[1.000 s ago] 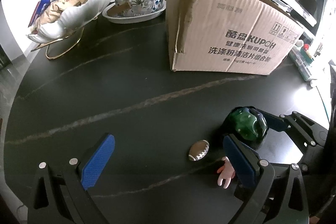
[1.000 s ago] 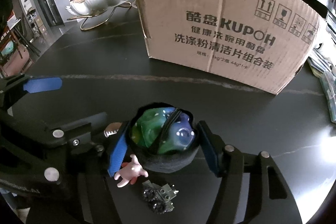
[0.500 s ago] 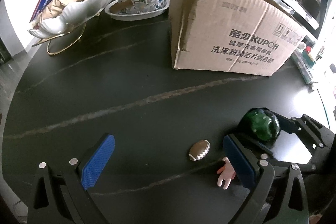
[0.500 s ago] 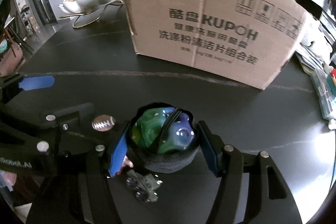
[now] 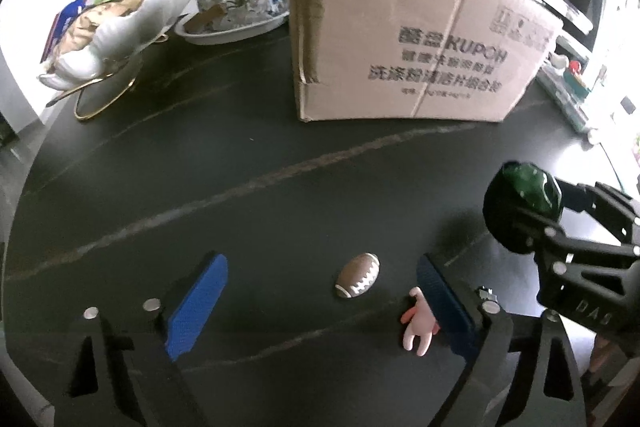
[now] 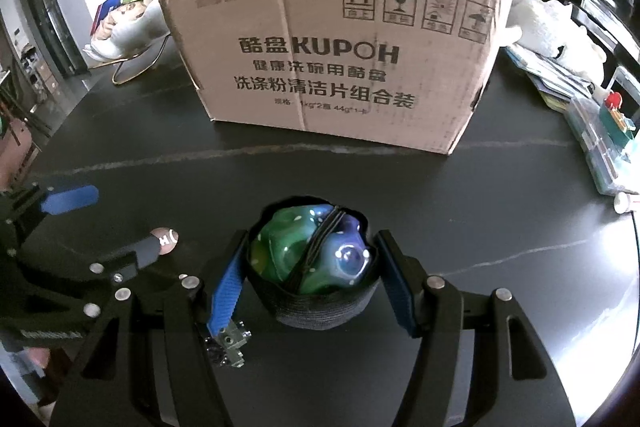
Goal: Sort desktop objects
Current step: 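Close the right tool on the green-and-blue ball, then close the left tool on the brown toy football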
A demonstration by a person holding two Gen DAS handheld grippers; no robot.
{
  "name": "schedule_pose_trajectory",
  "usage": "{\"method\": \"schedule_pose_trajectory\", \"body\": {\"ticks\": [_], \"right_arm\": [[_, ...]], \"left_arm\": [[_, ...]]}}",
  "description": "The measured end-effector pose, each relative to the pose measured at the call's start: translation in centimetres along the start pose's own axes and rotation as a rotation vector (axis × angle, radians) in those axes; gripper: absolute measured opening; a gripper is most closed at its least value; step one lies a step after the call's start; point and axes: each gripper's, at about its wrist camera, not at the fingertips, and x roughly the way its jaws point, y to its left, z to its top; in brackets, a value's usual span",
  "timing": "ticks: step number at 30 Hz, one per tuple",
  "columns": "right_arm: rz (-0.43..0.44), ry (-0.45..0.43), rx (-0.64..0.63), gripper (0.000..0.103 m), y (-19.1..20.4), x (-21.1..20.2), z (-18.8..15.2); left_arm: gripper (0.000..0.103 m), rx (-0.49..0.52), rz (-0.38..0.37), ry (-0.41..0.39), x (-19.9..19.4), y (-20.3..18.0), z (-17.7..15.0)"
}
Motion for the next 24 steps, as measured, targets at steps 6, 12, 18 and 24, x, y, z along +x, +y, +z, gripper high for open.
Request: {"method": "schedule_pose_trajectory", "body": {"ticks": [6, 12, 18, 24], "right_arm": [[0.007, 0.005, 0.024, 0.06, -0.7, 0.0, -0.2], [0.011, 0.01, 0.033, 0.06, -1.0, -0.1, -0.4], [0.015, 0.012, 0.036, 0.06, -0.9, -0.1, -0.4], [0.019, 0.017, 0.044, 0.06, -0.9, 0.1, -0.3]], "left_arm": [[0.068, 0.02, -0.016, 0.024, 1.0, -0.6, -0.5], [0.06, 0.036, -0.009, 0.037, 1.7, -1.2, -0.8], [0.044, 0.063, 0.01, 0.044, 1.9, -1.8, -1.0], [0.035, 0.077, 0.019, 0.045, 1.9, -1.9, -1.2]]}}
